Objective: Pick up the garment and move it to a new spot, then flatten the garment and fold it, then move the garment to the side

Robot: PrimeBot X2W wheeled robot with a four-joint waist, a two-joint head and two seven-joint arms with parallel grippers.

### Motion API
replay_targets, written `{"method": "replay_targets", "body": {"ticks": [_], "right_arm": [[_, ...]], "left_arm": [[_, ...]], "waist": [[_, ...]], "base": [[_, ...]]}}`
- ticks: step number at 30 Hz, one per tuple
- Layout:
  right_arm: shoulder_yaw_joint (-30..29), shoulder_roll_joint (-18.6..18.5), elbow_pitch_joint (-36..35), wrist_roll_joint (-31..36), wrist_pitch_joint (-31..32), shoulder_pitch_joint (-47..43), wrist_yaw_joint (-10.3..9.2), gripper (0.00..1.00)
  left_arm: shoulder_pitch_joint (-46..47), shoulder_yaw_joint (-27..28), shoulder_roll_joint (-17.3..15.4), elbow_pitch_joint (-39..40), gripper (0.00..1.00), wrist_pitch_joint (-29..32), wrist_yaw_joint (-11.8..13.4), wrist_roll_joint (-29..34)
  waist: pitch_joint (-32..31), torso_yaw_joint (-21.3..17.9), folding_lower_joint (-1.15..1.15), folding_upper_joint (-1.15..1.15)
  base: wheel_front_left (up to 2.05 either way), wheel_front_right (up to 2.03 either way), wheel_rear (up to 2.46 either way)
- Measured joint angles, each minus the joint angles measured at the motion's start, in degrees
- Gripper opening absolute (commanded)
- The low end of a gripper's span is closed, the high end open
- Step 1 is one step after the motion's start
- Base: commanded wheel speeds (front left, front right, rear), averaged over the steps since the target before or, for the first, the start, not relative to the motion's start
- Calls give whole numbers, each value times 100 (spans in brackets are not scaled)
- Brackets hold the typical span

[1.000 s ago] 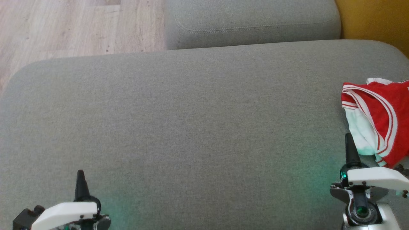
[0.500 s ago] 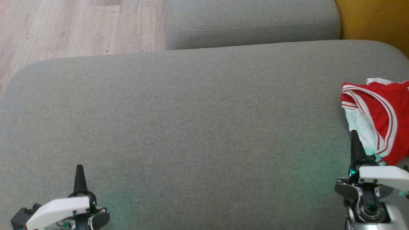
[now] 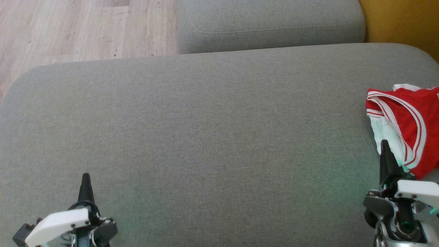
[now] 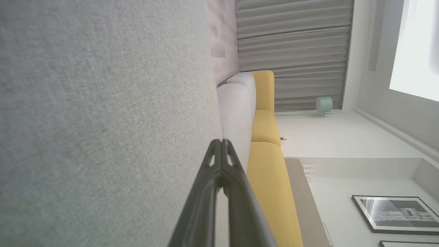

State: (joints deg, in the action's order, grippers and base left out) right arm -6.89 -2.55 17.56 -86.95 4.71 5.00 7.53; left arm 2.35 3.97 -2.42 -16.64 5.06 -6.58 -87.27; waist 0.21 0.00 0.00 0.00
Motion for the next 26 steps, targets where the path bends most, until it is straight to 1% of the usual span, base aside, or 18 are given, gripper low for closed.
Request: {"method": "replay_targets", "body": {"ticks": [6,9,26], "right_arm": [[-63,0,-75,-331,114,0,0,0],[-78,0,-118,-480,144,0,0,0],[-79,0,-118,-481,144,0,0,0]], "left_arm": [[77,16,0,25,0,79,-9,-321],[97,23,0,49,0,120,-56,-460],[97,26,0,49,0,123,-56,-460]], "waist": [[-2,0,0,0],[-3,0,0,0],[-3,0,0,0]], "base": [[0,0,0],[0,0,0],[0,0,0]]}}
